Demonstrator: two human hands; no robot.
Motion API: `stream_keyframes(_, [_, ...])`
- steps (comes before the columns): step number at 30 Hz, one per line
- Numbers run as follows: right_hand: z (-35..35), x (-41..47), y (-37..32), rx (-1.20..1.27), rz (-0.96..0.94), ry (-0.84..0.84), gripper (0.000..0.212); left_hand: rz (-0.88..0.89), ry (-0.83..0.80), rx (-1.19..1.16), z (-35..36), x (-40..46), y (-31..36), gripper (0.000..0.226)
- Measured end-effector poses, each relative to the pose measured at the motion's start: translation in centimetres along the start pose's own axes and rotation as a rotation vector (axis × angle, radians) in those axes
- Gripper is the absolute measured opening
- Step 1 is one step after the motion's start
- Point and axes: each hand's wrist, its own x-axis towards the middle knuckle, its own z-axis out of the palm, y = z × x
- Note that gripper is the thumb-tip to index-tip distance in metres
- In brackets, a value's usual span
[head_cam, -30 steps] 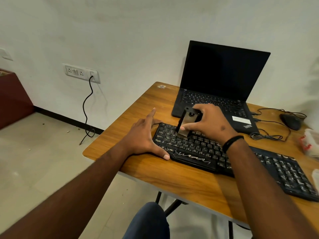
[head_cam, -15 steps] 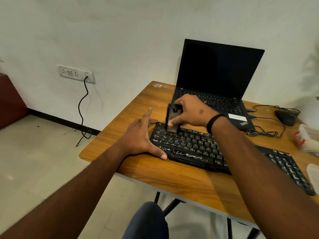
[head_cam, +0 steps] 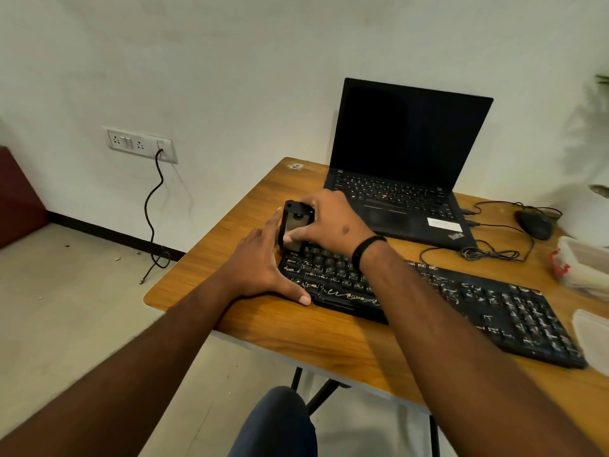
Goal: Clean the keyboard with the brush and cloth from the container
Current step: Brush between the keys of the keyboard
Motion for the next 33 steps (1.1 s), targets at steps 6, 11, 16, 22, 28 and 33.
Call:
stream_keyframes(6, [-3.9, -1.3, 1.3, -0.110, 0.123, -0.129, 0.038, -0.007, -0.029, 0.011, -0.1, 0.1, 0.1, 0.168])
stream_keyframes(11, [-5.0, -1.7, 0.8, -0.137, 0.139, -0.192, 0.041, 0.009, -0.023, 0.001, 0.0, 0.0, 0.3, 0.166])
stream_keyframes(16, [-1.0, -0.7, -1.6, -0.047, 0.024, -0.064, 0.035, 0.017, 0.010, -0.023, -0.1, 0.0, 0.2, 0.163])
stream_keyframes(22, [-1.2, -0.7, -1.4, -0.100, -0.011, -0.077, 0.033, 0.026, 0.019, -0.029, 0.0, 0.0, 0.0, 0.166])
stream_keyframes(28, [-3.3, -1.0, -0.8, -0.301, 0.042, -0.147, 0.038, 0.039, -0.010, -0.024, 0.1, -0.1, 0.4, 0.164])
stream_keyframes(33, [-1.0, -0.8, -2.1, -0.231, -0.052, -0.083, 0.032, 0.019, 0.024, -0.009, 0.0, 0.2, -0.1, 0.162])
